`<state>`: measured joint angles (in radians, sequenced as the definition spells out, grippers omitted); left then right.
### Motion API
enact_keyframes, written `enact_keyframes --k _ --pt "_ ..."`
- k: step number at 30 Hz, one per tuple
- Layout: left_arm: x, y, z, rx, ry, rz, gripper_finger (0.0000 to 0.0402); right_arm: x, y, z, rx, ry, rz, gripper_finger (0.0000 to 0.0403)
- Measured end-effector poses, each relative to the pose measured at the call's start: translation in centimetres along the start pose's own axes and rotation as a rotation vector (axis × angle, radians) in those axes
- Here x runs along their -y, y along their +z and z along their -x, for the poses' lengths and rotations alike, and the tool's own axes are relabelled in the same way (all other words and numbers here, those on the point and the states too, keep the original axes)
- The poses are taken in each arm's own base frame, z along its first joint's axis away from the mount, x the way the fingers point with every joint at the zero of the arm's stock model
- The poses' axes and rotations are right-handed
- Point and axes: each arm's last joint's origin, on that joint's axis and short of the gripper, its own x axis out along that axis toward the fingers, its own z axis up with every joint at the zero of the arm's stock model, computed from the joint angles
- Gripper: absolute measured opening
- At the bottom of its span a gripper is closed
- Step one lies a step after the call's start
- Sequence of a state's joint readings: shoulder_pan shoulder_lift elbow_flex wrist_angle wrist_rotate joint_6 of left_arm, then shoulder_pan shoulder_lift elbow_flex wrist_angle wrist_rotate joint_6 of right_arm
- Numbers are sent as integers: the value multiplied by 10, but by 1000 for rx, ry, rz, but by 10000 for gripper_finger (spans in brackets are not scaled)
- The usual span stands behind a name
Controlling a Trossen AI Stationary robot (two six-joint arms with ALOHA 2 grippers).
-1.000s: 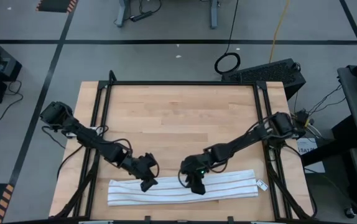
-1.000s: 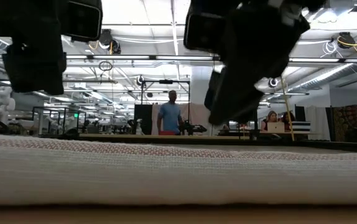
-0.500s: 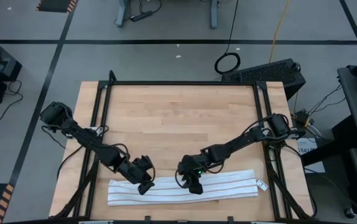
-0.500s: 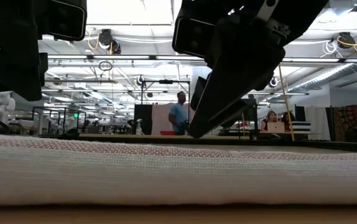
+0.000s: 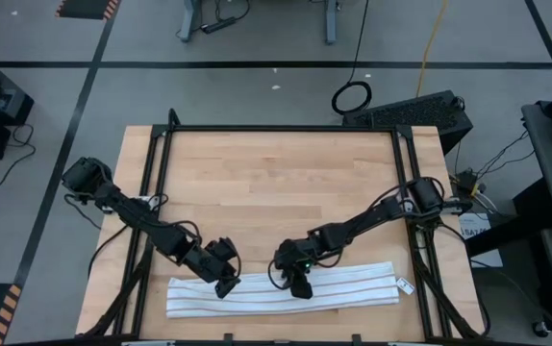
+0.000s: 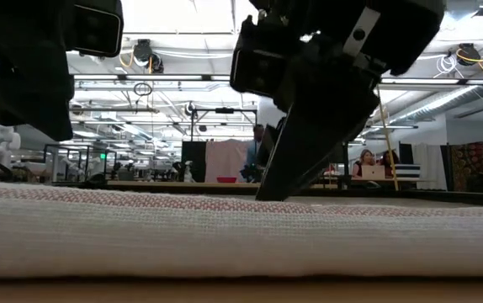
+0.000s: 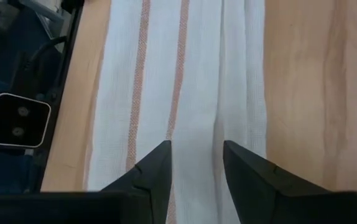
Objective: Roll towel into tight, uniform cylinder
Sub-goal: Fold the white brown kitchen towel
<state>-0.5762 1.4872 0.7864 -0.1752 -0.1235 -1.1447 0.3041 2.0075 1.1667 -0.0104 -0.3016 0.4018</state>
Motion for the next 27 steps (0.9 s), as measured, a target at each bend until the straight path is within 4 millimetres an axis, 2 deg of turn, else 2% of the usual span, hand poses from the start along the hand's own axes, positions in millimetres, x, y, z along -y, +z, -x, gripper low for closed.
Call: enact_keyframes --k 5,9,16,18,27 --pt "0 0 0 8 3 -7 199 4 -5 -13 -29 84 -16 112" --pt "0 0 0 8 4 -7 199 6 -6 -14 -33 65 -38 94" --pt "0 0 0 10 7 -9 199 11 -3 -12 -27 53 -49 21" --pt "0 0 0 11 7 -9 199 10 1 -11 -28 67 -50 7" --pt "-1 0 0 9 10 -10 199 -4 29 -1 -37 73 -41 3"
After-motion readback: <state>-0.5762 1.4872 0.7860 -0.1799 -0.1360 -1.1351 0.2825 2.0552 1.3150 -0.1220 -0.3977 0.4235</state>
